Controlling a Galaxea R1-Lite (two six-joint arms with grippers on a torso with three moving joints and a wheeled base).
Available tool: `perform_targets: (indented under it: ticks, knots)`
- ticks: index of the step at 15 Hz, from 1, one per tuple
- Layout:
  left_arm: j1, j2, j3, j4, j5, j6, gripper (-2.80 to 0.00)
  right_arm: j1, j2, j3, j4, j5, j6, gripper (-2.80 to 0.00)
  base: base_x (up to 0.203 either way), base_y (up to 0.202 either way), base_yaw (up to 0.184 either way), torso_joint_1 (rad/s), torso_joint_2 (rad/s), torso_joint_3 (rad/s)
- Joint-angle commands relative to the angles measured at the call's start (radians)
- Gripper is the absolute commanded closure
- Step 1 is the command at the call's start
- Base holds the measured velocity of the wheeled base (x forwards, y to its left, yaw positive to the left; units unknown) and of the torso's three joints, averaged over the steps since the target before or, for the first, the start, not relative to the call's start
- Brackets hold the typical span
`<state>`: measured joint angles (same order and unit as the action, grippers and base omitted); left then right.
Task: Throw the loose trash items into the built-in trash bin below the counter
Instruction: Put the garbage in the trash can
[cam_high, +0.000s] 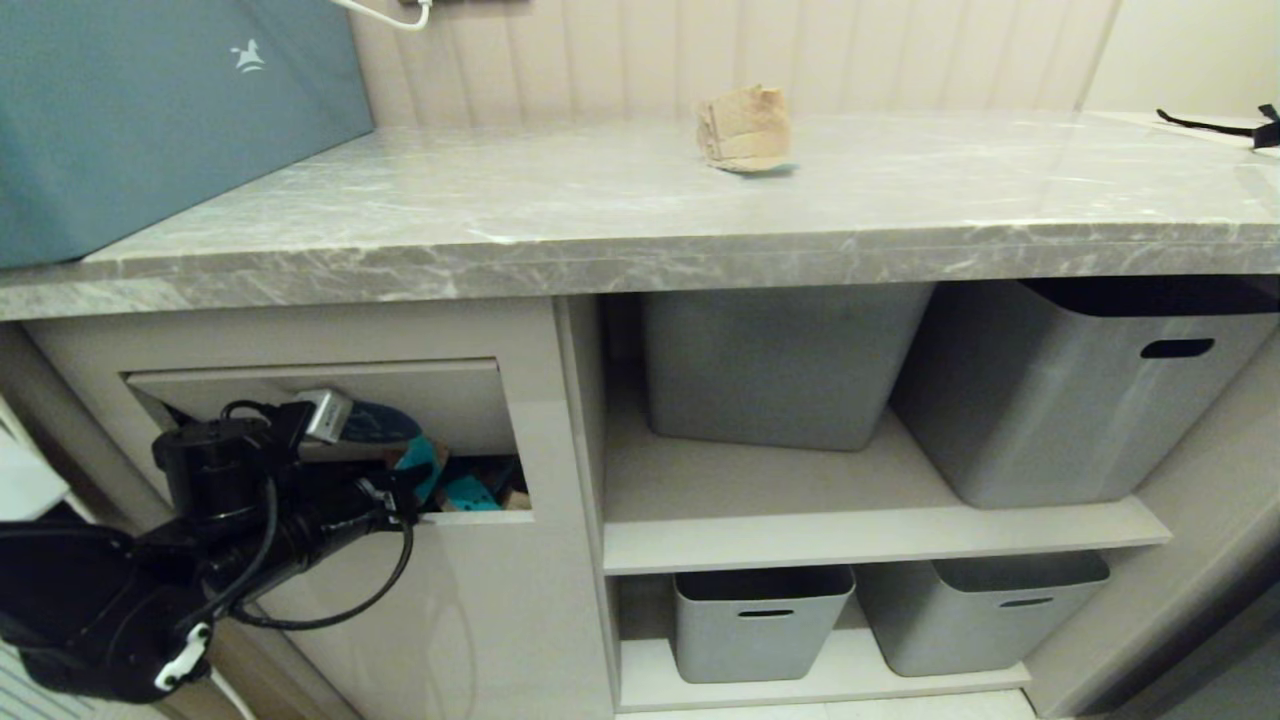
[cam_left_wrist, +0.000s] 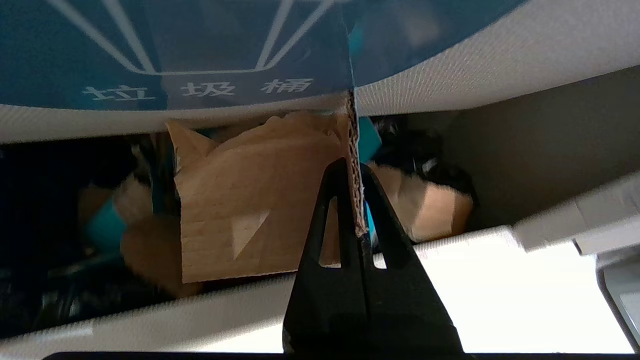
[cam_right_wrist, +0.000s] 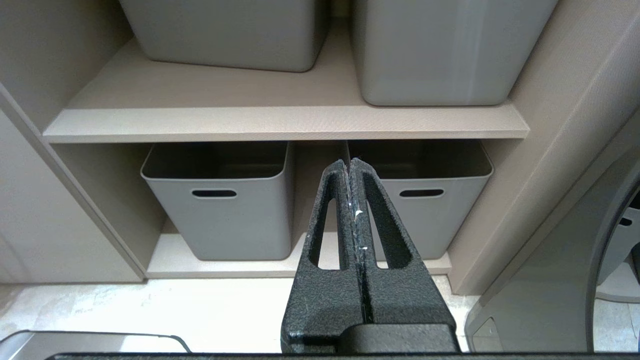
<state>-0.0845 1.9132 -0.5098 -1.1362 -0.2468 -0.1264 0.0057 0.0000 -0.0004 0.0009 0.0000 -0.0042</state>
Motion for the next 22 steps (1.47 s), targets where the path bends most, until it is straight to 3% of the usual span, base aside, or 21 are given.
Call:
perform_targets:
  ticks: [1, 6, 7, 8, 19, 22]
  knots:
    - [0.000, 0.022, -0.023, -0.007, -0.002, -0.001, 0.00, 0.000, -0.002, 0.000, -0.001, 0.000, 0.000, 0.00, 0.000, 0.000, 0.000, 0.000, 0.00, 0.000]
    - [0.004, 0.041, -0.043, -0.007, -0.002, -0.001, 0.00, 0.000, -0.002, 0.000, 0.001, 0.000, 0.000, 0.00, 0.000, 0.000, 0.000, 0.000, 0.00, 0.000]
    - [0.005, 0.044, -0.052, -0.007, -0.002, -0.001, -2.66, 0.000, -0.002, 0.000, -0.001, 0.000, 0.000, 0.00, 0.000, 0.000, 0.000, 0.000, 0.00, 0.000]
    - [0.005, 0.046, -0.066, -0.007, 0.000, -0.001, -2.80, 0.000, -0.002, 0.000, 0.001, 0.000, 0.000, 0.00, 0.000, 0.000, 0.000, 0.000, 0.00, 0.000]
    - [0.005, 0.025, -0.080, -0.015, 0.001, -0.019, -2.80, 0.000, -0.002, 0.000, -0.001, 0.000, 0.000, 0.00, 0.000, 0.000, 0.000, 0.000, 0.00, 0.000]
    - [0.005, -0.025, -0.036, -0.017, 0.001, -0.021, -2.80, 0.000, -0.002, -0.001, 0.001, 0.000, 0.000, 0.00, 0.000, 0.000, 0.000, 0.000, 0.00, 0.000]
